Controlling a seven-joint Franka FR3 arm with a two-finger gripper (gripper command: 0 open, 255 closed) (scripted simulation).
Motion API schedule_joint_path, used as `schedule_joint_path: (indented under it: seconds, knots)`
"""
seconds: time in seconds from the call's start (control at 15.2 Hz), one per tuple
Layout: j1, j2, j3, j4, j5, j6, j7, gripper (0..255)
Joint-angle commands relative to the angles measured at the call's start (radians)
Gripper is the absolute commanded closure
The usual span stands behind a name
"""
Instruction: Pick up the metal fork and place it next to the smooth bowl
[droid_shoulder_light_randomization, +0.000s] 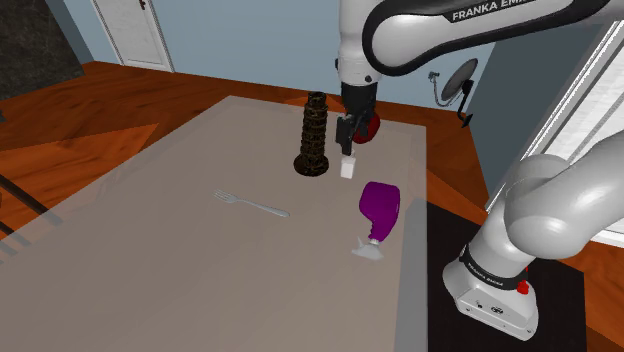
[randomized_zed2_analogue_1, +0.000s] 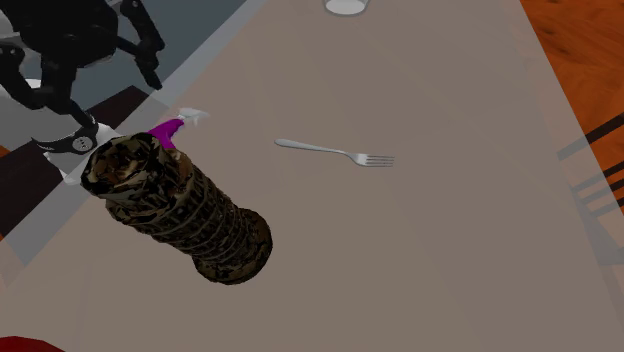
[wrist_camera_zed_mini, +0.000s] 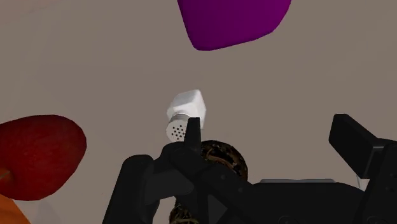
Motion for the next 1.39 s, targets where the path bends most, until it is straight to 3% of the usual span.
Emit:
schedule_joint_path:
  seconds: [0.0,0.66,1.32]
  knots:
    - [0.009,0.073,0.023,0.026,0.011,0.054,0.030,0]
    - [0.042,0.419,0.112,0.234,-0.002,0.221,0.161,0]
    - [0.106,0.782,0.150,0.566,-0.087,0.276,0.291,0]
